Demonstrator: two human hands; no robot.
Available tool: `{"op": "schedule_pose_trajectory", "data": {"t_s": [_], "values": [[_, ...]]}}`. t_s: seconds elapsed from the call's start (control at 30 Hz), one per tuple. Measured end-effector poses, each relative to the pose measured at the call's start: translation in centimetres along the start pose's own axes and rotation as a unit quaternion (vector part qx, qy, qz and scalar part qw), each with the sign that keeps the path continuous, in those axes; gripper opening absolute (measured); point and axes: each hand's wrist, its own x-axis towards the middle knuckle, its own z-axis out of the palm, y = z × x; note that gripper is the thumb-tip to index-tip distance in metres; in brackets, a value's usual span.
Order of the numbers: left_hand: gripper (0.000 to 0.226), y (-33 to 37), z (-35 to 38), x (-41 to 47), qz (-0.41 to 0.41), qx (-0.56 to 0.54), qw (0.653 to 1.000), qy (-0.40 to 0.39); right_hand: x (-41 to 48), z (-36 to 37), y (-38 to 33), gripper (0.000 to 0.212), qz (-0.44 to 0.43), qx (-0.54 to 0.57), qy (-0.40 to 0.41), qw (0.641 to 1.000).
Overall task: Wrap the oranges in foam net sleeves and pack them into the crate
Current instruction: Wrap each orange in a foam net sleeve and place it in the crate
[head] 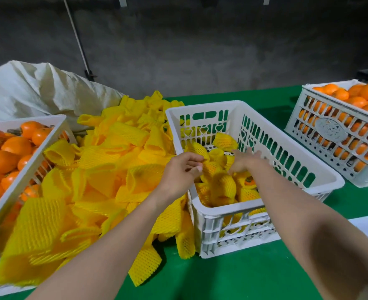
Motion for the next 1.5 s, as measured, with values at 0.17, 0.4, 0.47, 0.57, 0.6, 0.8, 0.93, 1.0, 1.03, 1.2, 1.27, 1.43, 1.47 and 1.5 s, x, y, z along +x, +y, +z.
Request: {"op": "schedule_pose_trajectory", "data": {"t_s": [0.17, 0.4, 0.47, 0.57, 0.6, 0.8, 0.93, 1.0, 1.03, 1.2, 1.27, 1.43, 1.47, 1.5], "values": [[0.019, -0.5, -2.9, -1.4, -0.019, -0.054, 0.996, 0.073, -5.7, -1.3, -6.4, 0.050, -0.283, 0.161, 0.252, 0.911], [0.016, -2.8, -10.4, -4.4, -0.086, -0.092, 0.972, 0.200, -12.4, 2.5, -16.6, 0.039, -0.458, 0.143, 0.222, 0.849], [0.016, -3.6, -12.4, -5.7, -0.105, -0.099, 0.963, 0.229, -12.0, 3.3, -18.5, 0.050, -0.422, 0.069, 0.195, 0.883], [0.014, -4.4, -14.5, -7.6, -0.123, -0.103, 0.954, 0.254, -10.6, 3.9, -20.1, 0.060, -0.350, -0.028, 0.166, 0.922], [0.013, -4.6, -14.9, -8.1, -0.126, -0.100, 0.953, 0.257, -10.2, 4.0, -20.3, 0.057, -0.329, -0.041, 0.165, 0.929], [0.013, -5.0, -16.2, -9.2, -0.077, -0.007, 0.965, 0.249, -11.2, 2.5, -20.5, 0.032, -0.356, 0.059, 0.186, 0.914], [0.016, -4.0, -16.3, -8.2, -0.006, 0.079, 0.968, 0.239, -14.7, 0.9, -20.3, 0.029, -0.468, 0.194, 0.152, 0.849], [0.020, -3.6, -16.5, -8.0, 0.010, 0.084, 0.971, 0.222, -15.9, 0.7, -20.1, 0.028, -0.491, 0.215, 0.133, 0.833], [0.023, -3.6, -16.6, -8.0, 0.016, 0.081, 0.973, 0.216, -16.3, 0.7, -20.1, 0.027, -0.491, 0.227, 0.119, 0.833], [0.022, -4.0, -17.0, -8.9, 0.026, 0.065, 0.982, 0.175, -17.2, 1.6, -20.4, 0.029, -0.467, 0.294, 0.021, 0.834], [0.018, -4.4, -17.2, -9.6, 0.035, 0.070, 0.982, 0.169, -17.4, 2.1, -20.8, 0.033, -0.461, 0.314, -0.005, 0.830], [0.015, -4.6, -17.9, -11.4, 0.079, 0.104, 0.969, 0.211, -17.8, 2.8, -21.9, 0.036, -0.462, 0.338, -0.049, 0.818], [0.012, -4.6, -18.1, -11.7, 0.081, 0.120, 0.966, 0.214, -17.9, 2.8, -22.2, 0.036, -0.463, 0.344, -0.058, 0.815], [0.011, -4.5, -18.4, -12.0, 0.080, 0.137, 0.964, 0.214, -18.1, 2.9, -22.6, 0.036, -0.464, 0.348, -0.064, 0.812]]}}
